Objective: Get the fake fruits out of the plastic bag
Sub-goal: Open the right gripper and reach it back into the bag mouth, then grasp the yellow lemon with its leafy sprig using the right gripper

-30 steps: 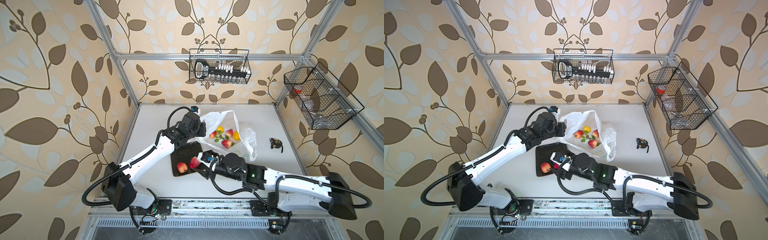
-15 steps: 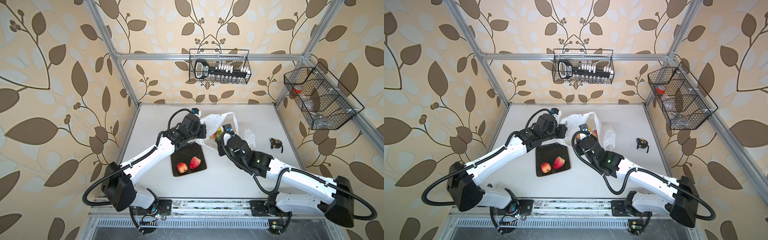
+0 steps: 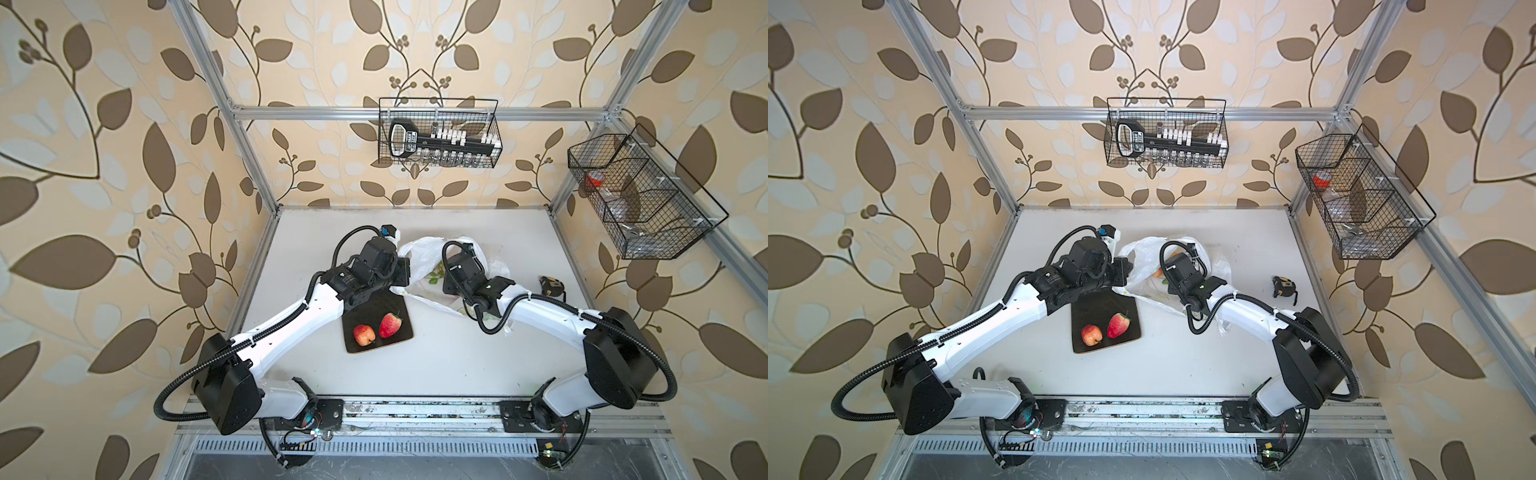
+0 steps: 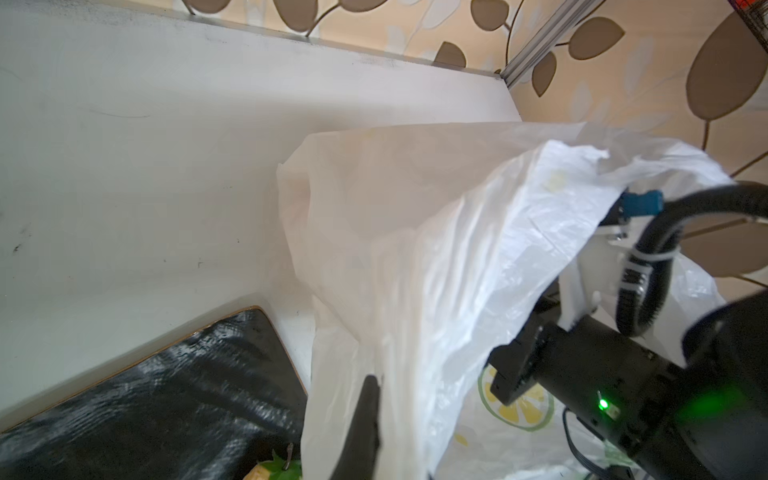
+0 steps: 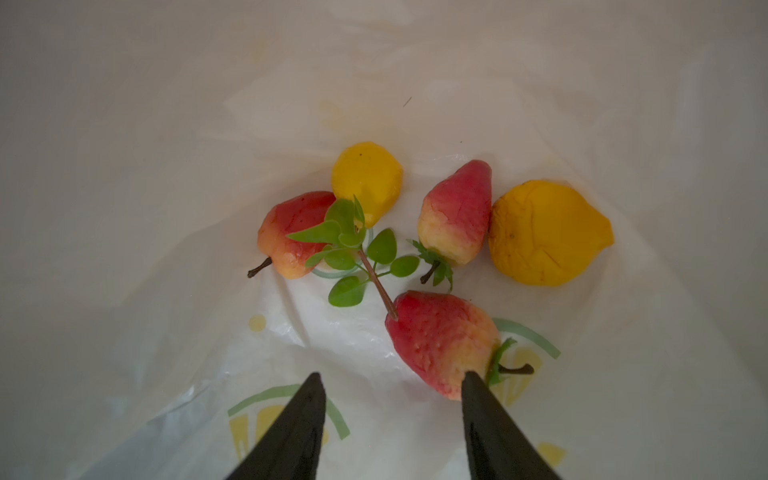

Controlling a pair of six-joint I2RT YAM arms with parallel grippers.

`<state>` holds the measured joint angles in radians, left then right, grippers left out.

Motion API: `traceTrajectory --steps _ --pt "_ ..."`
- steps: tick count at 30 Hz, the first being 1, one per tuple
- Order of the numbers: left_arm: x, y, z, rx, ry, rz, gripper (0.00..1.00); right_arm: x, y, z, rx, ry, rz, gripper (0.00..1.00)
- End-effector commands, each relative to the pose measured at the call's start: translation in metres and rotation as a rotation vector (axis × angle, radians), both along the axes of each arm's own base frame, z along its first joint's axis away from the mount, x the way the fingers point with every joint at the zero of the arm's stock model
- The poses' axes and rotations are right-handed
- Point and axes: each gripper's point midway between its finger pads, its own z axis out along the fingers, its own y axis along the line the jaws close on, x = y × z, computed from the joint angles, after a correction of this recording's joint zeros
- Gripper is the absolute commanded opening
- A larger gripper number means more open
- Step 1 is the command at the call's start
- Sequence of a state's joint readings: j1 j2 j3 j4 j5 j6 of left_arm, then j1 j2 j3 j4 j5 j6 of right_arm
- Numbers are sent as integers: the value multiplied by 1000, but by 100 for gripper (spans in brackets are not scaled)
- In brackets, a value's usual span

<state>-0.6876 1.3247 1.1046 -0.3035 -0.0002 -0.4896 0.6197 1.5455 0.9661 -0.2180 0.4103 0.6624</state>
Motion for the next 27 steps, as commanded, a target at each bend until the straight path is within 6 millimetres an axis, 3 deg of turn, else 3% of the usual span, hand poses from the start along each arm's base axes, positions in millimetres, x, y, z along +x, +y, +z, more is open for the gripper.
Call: traceTrajectory --steps 1,9,20,27 --pt "-12 1 8 -28 -15 -14 0 21 13 9 51 -33 41 58" --pt "-26 7 -10 -4 25 -30 0 48 26 -18 29 7 108 58" --pt "-34 12 -22 9 54 -35 0 72 21 -50 -54 30 76 63" --pt "-35 11 -23 12 68 -43 0 90 23 -70 -100 38 53 53"
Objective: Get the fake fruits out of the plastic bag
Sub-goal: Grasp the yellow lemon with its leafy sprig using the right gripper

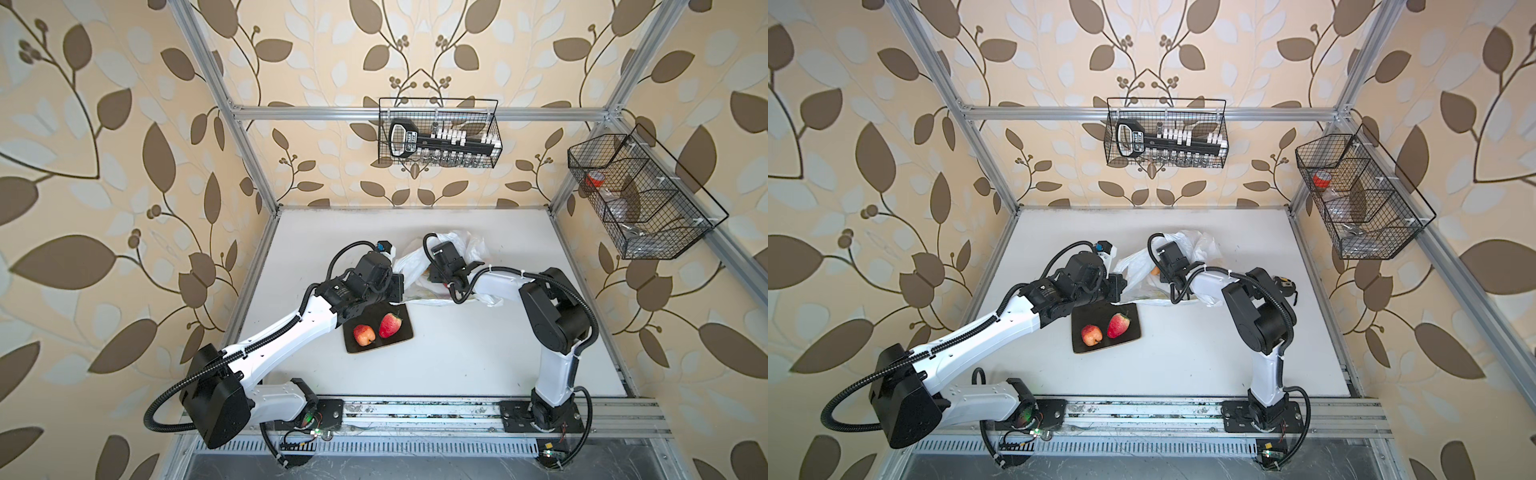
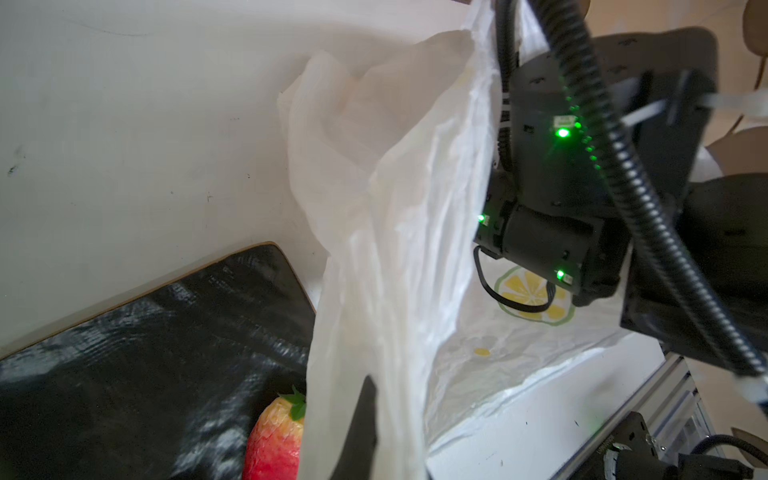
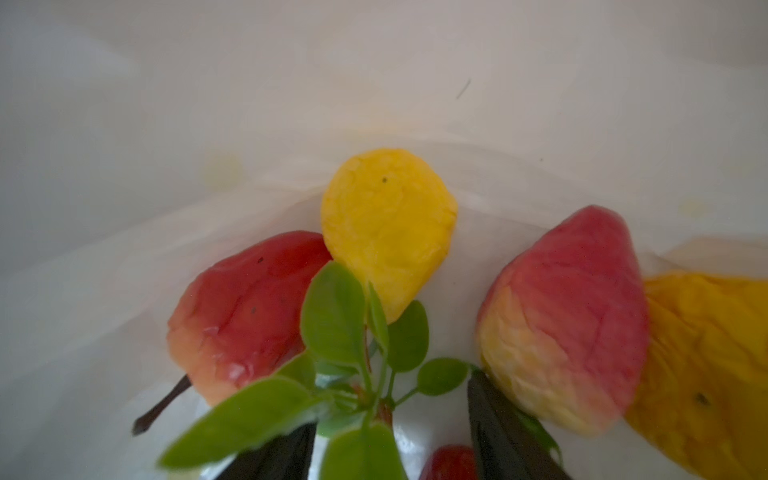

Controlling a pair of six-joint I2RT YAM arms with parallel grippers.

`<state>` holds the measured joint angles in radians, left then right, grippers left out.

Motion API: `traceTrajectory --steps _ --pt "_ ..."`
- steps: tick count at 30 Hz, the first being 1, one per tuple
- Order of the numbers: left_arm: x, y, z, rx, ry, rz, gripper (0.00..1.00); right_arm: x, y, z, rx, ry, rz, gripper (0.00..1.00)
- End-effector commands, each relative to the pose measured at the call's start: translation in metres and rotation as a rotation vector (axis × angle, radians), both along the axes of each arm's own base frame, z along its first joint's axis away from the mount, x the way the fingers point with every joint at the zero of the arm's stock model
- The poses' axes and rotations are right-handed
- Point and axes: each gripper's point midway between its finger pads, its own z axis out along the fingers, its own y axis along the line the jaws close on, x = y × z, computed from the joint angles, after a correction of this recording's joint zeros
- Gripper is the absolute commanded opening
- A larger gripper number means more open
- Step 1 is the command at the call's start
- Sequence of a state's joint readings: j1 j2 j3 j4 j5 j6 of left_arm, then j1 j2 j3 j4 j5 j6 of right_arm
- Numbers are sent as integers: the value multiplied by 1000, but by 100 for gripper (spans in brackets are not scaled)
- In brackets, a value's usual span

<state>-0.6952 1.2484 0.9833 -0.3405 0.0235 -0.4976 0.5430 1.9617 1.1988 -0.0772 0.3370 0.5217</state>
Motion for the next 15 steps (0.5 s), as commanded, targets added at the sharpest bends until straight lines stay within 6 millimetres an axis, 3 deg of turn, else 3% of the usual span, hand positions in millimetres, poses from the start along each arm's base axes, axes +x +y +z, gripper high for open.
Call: traceTrajectory --steps 1,5,9,11,15 --pt "-6 -3 11 -25 -10 -19 0 13 1 1 -25 -29 -8 49" --pt "-6 -2 12 -26 -11 -16 0 13 8 0 -11 -30 41 26" --pt "-5 -4 14 -33 -14 -10 0 7 20 19 54 -51 112 5" --pt "-2 -5 16 -39 -23 -5 0 1 25 33 90 -64 146 0" --pt "4 -7 20 -56 -35 13 0 -15 32 60 157 -65 206 0"
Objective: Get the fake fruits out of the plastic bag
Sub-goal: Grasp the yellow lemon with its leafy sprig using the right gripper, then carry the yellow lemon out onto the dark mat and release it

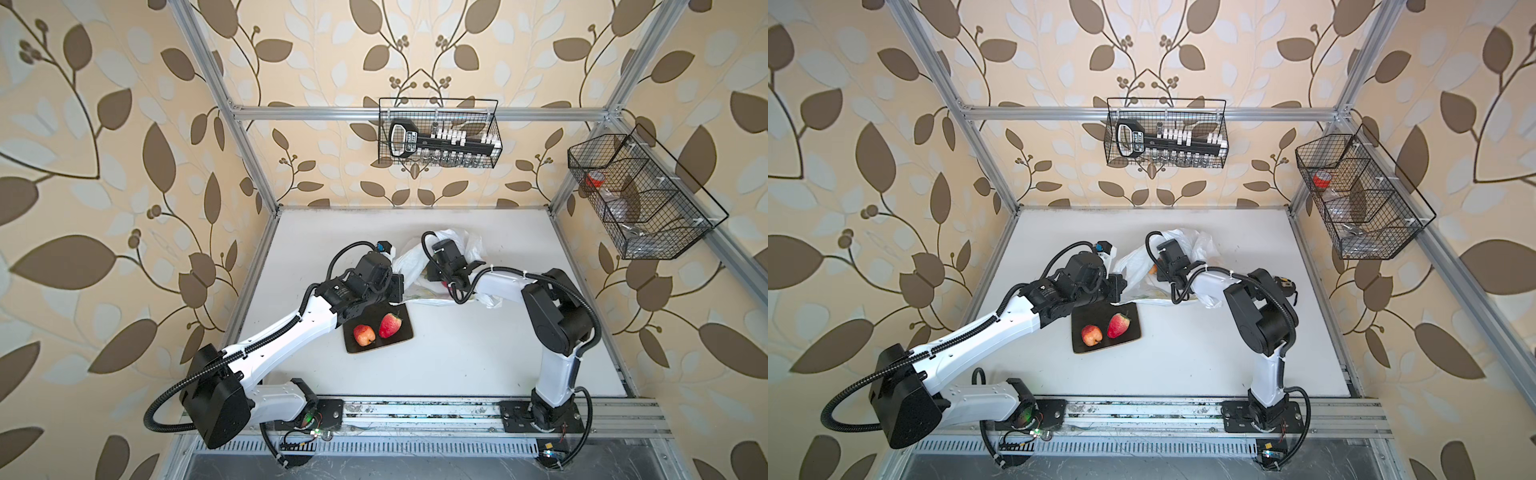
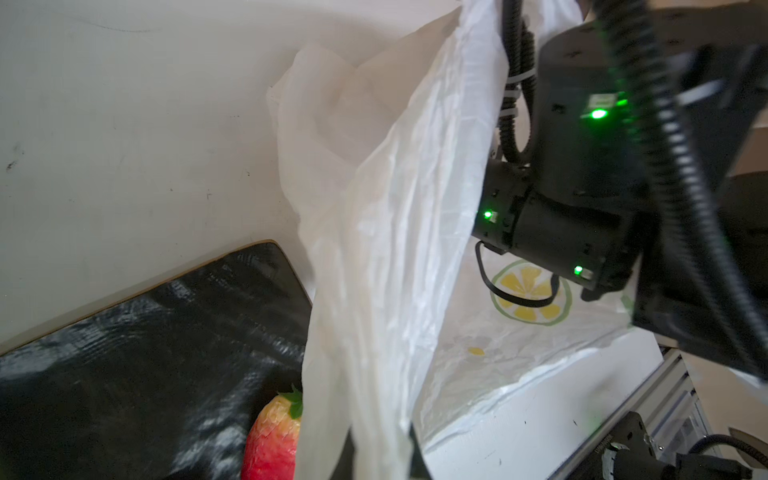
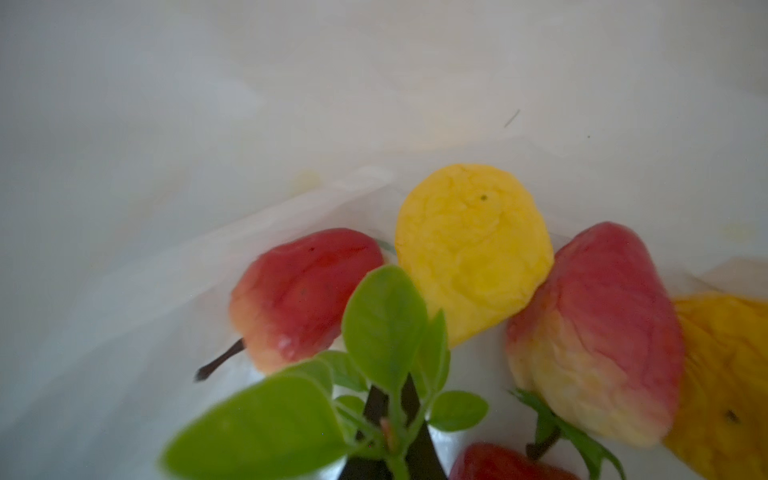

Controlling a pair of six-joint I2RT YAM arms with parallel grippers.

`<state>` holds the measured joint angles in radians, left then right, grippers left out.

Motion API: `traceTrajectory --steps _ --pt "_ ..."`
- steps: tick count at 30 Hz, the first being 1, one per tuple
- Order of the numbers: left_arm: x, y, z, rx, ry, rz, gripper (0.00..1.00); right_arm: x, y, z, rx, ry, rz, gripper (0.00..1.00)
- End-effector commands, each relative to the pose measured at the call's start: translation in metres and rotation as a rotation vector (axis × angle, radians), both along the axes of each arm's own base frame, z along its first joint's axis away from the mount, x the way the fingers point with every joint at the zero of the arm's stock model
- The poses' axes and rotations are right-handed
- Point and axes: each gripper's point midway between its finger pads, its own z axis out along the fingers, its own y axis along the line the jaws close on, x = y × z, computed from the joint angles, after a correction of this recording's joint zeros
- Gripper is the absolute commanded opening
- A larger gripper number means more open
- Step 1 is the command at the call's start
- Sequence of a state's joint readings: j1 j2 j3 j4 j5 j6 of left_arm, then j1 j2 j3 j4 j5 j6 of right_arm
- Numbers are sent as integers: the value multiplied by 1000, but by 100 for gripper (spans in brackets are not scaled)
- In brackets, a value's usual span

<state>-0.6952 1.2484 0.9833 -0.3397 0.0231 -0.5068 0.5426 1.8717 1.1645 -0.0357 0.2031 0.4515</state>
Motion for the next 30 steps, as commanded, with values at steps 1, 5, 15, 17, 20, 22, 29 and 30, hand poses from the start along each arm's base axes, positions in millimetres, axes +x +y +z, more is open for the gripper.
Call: traceTrajectory --steps 1,5,15,17,20,22,29,30 --pt "6 -8 20 -53 -41 11 0 -13 10 34 78 -21 78 0" --pt "13 -10 27 -68 -65 30 0 -34 7 48 109 3 101 0" --pt "35 -23 50 -107 -123 54 0 -80 10 63 197 88 209 0" --pt "39 -26 57 -111 -141 56 0 -86 6 58 181 106 206 0" --pt "45 -31 69 -123 -173 42 0 -98 -1 47 150 152 210 0" --pt "48 -35 76 -131 -190 34 0 -105 -5 42 130 179 213 0" --pt "63 -31 82 -114 -207 108 0 -120 -13 63 116 144 258 0" --pt "66 -30 80 -107 -204 126 0 -122 -12 70 123 122 276 0"
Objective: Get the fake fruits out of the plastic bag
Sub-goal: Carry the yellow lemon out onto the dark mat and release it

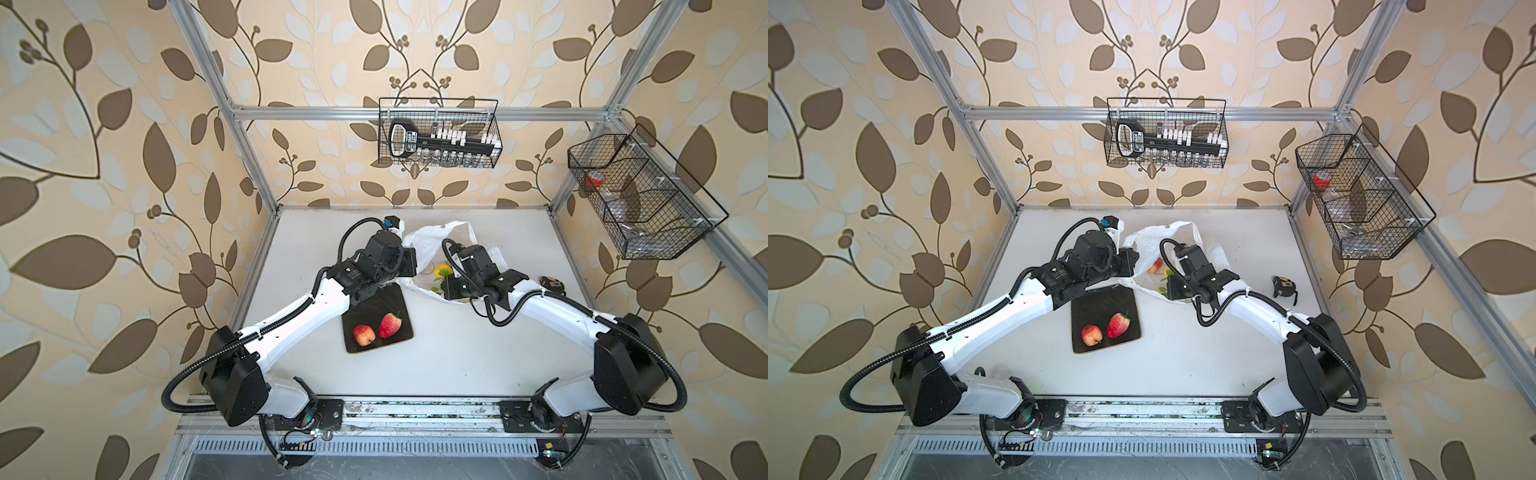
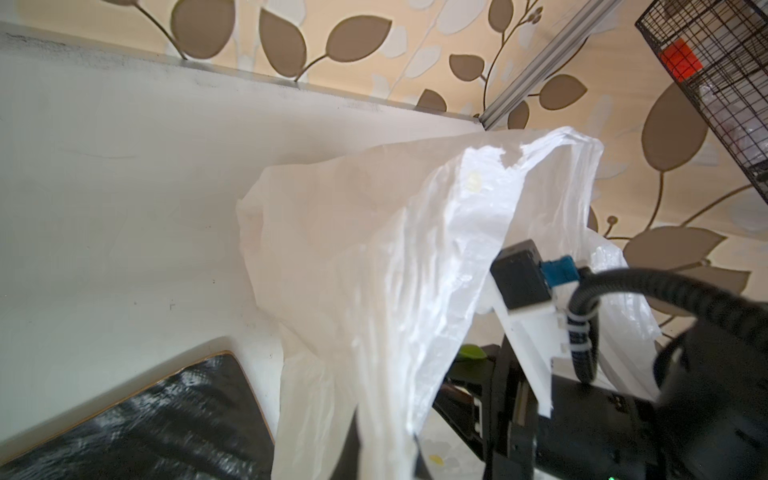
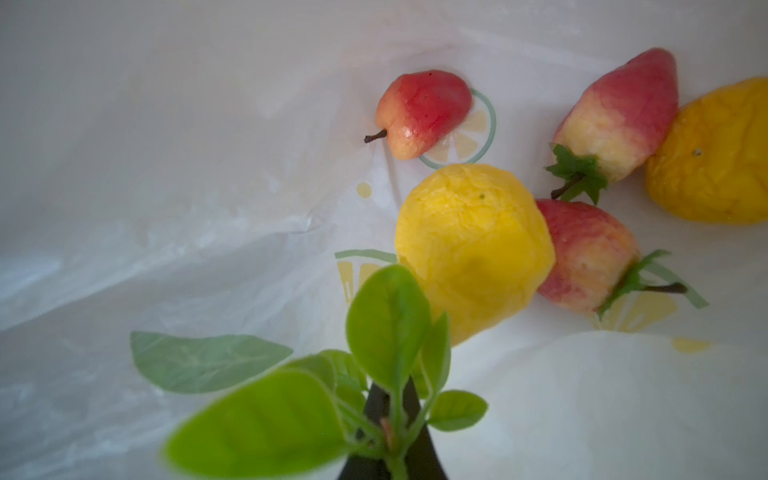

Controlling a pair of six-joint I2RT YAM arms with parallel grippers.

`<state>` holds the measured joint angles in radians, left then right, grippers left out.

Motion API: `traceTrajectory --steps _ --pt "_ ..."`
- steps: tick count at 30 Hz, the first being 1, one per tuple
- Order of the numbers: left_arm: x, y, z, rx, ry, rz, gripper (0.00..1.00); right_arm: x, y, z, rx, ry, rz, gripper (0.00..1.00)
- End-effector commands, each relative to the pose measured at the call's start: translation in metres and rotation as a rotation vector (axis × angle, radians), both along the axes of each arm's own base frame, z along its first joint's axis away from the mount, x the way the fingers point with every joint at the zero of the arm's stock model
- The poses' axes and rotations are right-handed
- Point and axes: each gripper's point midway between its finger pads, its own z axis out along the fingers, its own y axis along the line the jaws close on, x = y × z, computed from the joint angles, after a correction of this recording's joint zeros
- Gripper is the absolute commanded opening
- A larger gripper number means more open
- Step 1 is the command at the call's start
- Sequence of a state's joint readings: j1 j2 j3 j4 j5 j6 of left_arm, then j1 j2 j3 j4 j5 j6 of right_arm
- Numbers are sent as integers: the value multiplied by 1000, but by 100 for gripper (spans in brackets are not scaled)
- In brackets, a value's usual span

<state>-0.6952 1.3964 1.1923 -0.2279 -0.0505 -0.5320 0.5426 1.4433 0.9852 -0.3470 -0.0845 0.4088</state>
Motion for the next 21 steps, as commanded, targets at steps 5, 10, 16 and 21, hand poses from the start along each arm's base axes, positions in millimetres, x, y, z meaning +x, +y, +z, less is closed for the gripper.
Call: traceTrajectory --steps 5,10,16,21 --pt "15 1 13 5 -31 77 0 -24 -3 50 43 -144 123 0" --pt "17 -6 2 2 0 61 0 -52 7 83 121 -218 258 0" --pt "19 -9 2 7 2 51 0 -99 25 113 158 -301 439 0" --pt "19 -11 3 11 -3 39 0 -153 46 127 224 -347 644 0"
